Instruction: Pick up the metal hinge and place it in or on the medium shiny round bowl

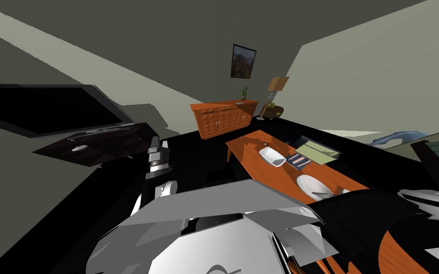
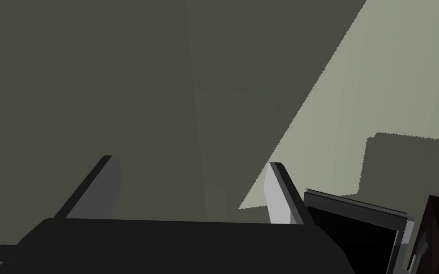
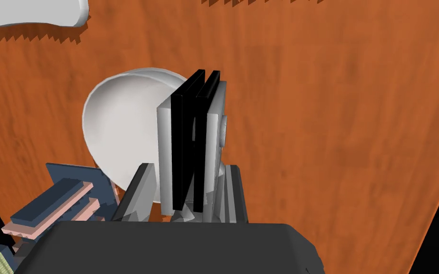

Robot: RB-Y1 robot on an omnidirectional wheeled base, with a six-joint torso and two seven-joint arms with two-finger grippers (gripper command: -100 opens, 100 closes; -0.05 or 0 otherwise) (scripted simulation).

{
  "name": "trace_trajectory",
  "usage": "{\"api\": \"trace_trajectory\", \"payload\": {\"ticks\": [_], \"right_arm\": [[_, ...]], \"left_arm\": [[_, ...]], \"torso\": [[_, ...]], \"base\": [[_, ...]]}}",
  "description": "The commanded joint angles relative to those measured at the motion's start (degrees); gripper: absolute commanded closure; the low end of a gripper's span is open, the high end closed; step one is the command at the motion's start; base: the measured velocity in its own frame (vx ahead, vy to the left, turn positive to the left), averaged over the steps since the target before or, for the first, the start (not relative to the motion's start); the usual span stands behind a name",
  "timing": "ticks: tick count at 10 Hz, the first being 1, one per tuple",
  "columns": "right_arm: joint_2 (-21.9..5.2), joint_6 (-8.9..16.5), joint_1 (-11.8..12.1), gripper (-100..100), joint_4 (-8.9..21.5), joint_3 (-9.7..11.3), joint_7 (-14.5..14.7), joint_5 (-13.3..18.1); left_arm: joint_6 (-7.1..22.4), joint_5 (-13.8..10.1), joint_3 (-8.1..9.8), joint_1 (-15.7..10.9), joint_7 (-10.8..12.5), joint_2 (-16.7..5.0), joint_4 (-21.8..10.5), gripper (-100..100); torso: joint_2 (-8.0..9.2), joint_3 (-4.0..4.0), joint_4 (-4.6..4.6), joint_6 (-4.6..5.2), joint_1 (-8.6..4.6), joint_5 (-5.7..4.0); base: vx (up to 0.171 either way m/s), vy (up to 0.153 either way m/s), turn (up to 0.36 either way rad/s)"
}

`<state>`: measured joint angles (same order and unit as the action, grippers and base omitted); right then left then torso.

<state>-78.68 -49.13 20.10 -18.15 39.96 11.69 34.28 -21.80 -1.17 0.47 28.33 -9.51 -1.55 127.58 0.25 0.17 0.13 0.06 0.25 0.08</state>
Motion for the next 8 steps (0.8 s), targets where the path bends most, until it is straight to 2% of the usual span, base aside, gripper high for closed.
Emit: {"api": "trace_trajectory", "payload": {"ticks": [1,3,4,5,6,8], "right_arm": [[-0.79,1.13,1.29,100,-2.86,-0.27,-0.89,-0.47],[-3.39,-1.55,1.2,100,-3.21,-0.25,-3.43,-0.69],[-3.39,-1.55,1.2,100,-3.21,-0.25,-3.43,-0.69],[-3.39,-1.55,1.12,100,-1.76,-0.25,-3.43,-0.69],[-4.68,-3.29,1.08,100,-3.42,-0.07,-4.93,-0.96],[-4.68,-3.29,1.08,100,-3.42,-0.07,-4.93,-0.96]], "left_arm": [[0.0,0.0,0.0,0.0,0.0,0.0,0.0,0],[0.0,0.0,0.0,-0.01,0.0,0.0,0.0,0],[0.0,0.0,0.0,-0.01,0.0,0.0,0.0,0],[0.0,0.0,0.0,0.0,0.0,0.0,0.0,0],[0.0,0.0,0.0,0.01,0.0,0.0,0.0,0],[0.0,0.0,0.0,0.0,0.0,0.0,0.0,0]], "torso": [[0.0,0.0,0.0,0.0,0.0,0.0],[-0.08,-0.05,-0.01,-0.12,-0.04,-0.02],[-0.03,-0.02,0.0,-0.17,-0.13,-0.03],[-0.04,-0.03,-0.01,-0.03,-0.16,-0.09],[-0.09,-0.06,-0.03,0.06,-0.05,-0.06],[-0.14,-0.08,-0.03,-0.09,-0.08,-0.08]], "base": [[-0.019,-0.021,-0.02],[-0.066,-0.05,0.141],[-0.062,-0.067,0.078],[-0.013,-0.033,-0.016],[-0.035,-0.042,0.072],[-0.032,-0.036,0.066]]}}
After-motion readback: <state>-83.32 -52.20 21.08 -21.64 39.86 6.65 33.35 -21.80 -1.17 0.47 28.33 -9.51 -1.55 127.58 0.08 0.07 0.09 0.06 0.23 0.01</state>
